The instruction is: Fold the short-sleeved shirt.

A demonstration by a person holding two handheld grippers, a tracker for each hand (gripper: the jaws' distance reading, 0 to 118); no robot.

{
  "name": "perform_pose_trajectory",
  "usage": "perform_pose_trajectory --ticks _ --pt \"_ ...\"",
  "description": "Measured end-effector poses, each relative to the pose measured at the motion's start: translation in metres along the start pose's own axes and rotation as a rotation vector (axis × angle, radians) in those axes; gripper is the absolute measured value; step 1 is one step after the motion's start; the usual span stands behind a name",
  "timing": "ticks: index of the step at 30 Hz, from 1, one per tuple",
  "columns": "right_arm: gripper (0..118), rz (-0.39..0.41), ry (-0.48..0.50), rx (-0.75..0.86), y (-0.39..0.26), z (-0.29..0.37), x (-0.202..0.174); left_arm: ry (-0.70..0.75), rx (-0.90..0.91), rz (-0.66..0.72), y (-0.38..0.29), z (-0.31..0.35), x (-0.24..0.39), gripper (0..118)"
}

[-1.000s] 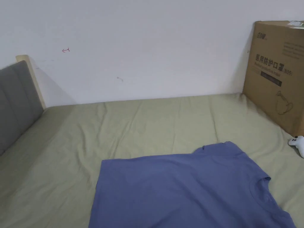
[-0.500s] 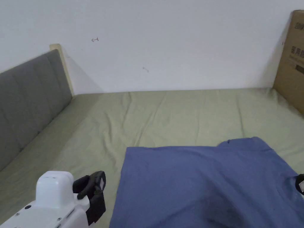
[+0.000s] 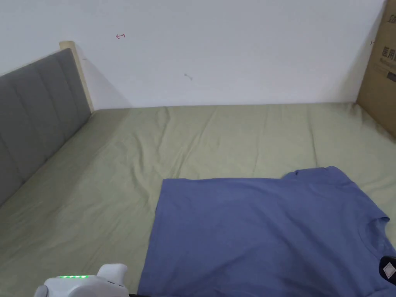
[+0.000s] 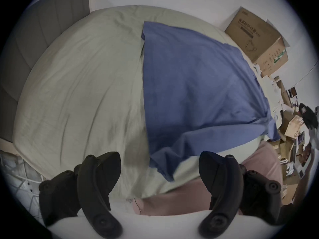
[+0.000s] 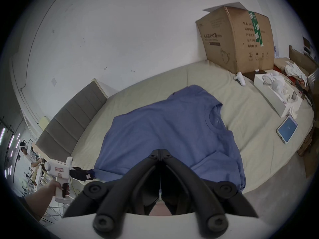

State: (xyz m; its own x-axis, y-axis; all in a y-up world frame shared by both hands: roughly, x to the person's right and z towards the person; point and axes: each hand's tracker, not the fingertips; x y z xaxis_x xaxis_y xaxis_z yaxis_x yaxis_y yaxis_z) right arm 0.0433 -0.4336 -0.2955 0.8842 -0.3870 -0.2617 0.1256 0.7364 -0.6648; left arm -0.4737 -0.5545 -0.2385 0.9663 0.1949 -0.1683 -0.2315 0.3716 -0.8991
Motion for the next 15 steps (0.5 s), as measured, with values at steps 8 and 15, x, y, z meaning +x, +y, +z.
perform_pose_trajectory --ticks 8,15 --pt "0 -0.03 -0.076 -0.05 -0.01 0.002 0.031 0.161 0.093 -0.125 -0.015 0.01 0.025 5" --pt "105 -0.141 -0.195 -0.381 -0.015 -0.032 0.118 0.066 0.11 -0.129 -0.016 0.035 0.04 5"
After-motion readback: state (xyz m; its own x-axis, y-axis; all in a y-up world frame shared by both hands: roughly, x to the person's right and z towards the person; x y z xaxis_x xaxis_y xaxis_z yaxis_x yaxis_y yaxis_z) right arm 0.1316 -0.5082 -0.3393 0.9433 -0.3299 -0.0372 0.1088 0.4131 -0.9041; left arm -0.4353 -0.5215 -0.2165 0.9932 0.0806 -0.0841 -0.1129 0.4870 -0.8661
